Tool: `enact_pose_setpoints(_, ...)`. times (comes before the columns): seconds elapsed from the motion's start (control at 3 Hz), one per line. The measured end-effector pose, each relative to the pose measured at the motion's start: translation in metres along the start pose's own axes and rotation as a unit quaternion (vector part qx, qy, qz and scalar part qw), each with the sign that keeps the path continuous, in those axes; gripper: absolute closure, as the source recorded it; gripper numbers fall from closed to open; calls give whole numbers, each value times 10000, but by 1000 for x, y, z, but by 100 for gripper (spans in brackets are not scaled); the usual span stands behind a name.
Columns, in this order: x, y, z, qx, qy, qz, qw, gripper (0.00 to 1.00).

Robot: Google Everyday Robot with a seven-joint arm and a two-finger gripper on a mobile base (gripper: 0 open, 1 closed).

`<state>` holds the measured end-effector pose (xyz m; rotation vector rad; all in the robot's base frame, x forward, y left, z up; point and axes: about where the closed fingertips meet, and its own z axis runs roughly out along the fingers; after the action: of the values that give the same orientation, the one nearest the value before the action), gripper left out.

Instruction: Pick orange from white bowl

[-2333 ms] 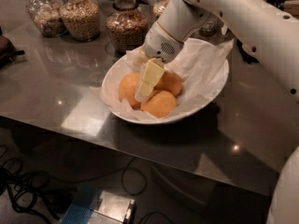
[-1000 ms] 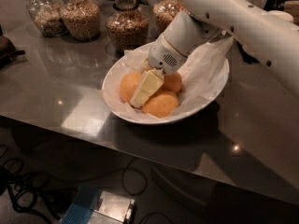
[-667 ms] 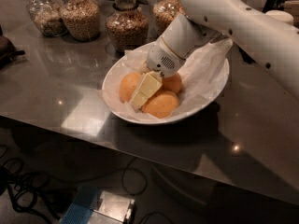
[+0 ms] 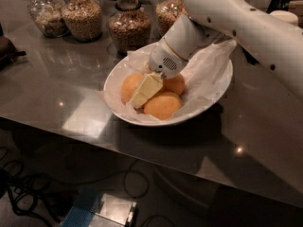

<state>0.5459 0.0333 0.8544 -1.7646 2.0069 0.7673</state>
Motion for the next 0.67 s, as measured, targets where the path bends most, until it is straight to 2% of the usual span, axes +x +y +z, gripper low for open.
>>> enact_pose_setpoints(0.67,-2,-2,0,23,1,34,10000,84)
